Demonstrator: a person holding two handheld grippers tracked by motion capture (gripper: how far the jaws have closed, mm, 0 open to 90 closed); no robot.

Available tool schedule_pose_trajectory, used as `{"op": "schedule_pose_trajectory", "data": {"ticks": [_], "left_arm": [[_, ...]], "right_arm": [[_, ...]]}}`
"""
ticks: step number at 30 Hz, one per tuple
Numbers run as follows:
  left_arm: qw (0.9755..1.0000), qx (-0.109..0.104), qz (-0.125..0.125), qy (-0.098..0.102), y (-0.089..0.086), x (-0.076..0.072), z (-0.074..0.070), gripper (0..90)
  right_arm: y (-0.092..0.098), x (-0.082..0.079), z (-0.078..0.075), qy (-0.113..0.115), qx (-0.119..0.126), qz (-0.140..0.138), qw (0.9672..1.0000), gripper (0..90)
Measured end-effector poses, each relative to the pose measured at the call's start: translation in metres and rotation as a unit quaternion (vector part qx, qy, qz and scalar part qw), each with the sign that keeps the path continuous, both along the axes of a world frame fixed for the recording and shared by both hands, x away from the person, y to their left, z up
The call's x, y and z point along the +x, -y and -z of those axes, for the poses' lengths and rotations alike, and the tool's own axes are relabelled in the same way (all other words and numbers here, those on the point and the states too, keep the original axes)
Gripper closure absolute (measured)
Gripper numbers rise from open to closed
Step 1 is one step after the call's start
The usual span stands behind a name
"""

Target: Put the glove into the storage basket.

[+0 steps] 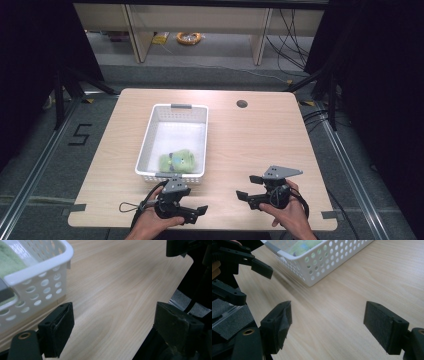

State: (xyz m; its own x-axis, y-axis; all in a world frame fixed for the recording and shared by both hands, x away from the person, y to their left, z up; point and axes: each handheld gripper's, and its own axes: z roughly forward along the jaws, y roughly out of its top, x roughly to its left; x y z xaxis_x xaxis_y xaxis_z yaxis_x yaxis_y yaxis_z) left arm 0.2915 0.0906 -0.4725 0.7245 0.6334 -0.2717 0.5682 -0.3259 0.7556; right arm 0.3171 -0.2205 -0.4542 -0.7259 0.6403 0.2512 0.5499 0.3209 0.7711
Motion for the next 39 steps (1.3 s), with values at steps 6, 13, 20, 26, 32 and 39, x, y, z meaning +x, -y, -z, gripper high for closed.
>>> {"op": "schedule_pose_trajectory", "data": {"ticks": [6,13,20,26,32,39], "left_arm": [[0.9999,0.013,-0.002,0.005,0.000,-0.006,0.013,15.9],[0.9998,0.020,0.005,0.002,0.000,-0.013,0.022,15.8],[0.9999,0.012,0.008,-0.001,-0.003,-0.018,0.026,15.7],[0.9997,0.018,0.013,-0.007,-0.003,-0.022,0.030,15.7],[0.9997,0.019,0.012,-0.010,-0.002,-0.024,0.033,15.7],[0.9990,0.034,0.026,-0.008,-0.003,-0.023,0.034,15.8]], "right_arm": [[0.004,-0.007,0.010,-0.002,0.004,0.008,1.0000,21.0],[0.006,-0.014,0.021,-0.009,0.010,-0.001,0.9999,16.3],[0.009,-0.018,0.032,0.004,-0.015,-0.016,0.9998,16.2],[0.011,-0.026,0.036,-0.006,-0.020,0.004,0.9998,16.3],[0.012,-0.028,0.041,-0.006,-0.029,-0.019,0.9994,16.3],[0.008,-0.032,0.043,0.001,-0.038,-0.026,0.9989,16.3]]}}
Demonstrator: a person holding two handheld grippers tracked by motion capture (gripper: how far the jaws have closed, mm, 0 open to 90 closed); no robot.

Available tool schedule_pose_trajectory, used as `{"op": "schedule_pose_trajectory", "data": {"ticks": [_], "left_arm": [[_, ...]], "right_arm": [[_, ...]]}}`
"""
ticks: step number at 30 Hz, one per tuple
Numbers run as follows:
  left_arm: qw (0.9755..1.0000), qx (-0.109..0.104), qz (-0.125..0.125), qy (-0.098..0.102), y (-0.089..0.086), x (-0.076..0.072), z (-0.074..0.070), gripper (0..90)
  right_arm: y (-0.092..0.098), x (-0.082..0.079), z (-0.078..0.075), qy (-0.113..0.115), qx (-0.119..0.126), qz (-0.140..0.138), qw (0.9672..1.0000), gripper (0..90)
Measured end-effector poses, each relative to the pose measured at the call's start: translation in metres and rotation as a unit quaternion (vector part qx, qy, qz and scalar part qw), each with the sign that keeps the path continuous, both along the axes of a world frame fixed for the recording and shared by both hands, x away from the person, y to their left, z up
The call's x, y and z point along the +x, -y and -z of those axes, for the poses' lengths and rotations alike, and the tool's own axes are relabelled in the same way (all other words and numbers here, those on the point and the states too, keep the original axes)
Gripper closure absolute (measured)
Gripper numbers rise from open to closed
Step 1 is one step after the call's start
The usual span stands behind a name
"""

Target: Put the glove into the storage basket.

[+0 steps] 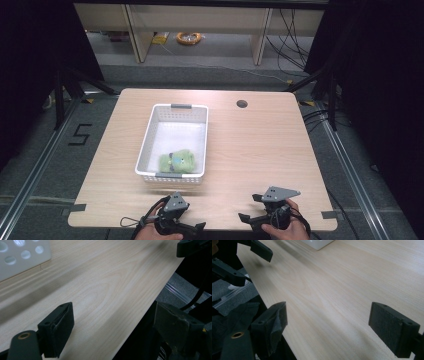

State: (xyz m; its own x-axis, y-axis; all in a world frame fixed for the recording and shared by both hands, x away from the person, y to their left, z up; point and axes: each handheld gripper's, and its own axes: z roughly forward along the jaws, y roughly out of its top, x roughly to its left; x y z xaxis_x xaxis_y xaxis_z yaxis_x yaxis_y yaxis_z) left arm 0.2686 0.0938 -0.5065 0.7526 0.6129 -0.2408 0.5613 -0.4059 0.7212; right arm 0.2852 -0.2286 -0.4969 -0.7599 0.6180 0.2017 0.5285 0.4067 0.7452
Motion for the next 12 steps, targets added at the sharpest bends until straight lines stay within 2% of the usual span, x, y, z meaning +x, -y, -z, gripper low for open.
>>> {"op": "schedule_pose_trajectory", "data": {"ticks": [3,5,6,7,8,12], "left_arm": [[0.9997,-0.015,-0.019,-0.006,0.0023,-0.0011,0.0014,15.7],[0.9999,-0.001,-0.010,0.001,0.0004,0.0003,0.0010,15.8],[0.9999,-0.002,-0.010,0.002,0.0006,0.0004,0.0012,15.8],[0.9999,-0.006,-0.010,0.001,0.0012,0.0000,0.0014,15.7],[0.9999,-0.007,-0.012,0.000,0.0015,0.0000,0.0018,15.8],[0.9998,-0.011,-0.017,-0.001,0.0017,-0.0002,0.0016,15.7]], "right_arm": [[0.0000,-0.0004,0.0000,0.001,-0.004,0.005,1.0000,16.3],[-0.0003,-0.0013,-0.0002,-0.005,-0.003,0.009,0.9999,16.3],[0.0012,0.0005,-0.0002,0.008,-0.010,0.004,0.9999,16.4],[0.0010,0.0017,0.0012,-0.003,0.001,-0.005,1.0000,16.3],[0.0009,0.0023,0.0014,-0.008,-0.002,-0.010,0.9999,16.3],[0.0013,0.0026,0.0019,-0.009,-0.002,-0.011,0.9999,16.3]]}}
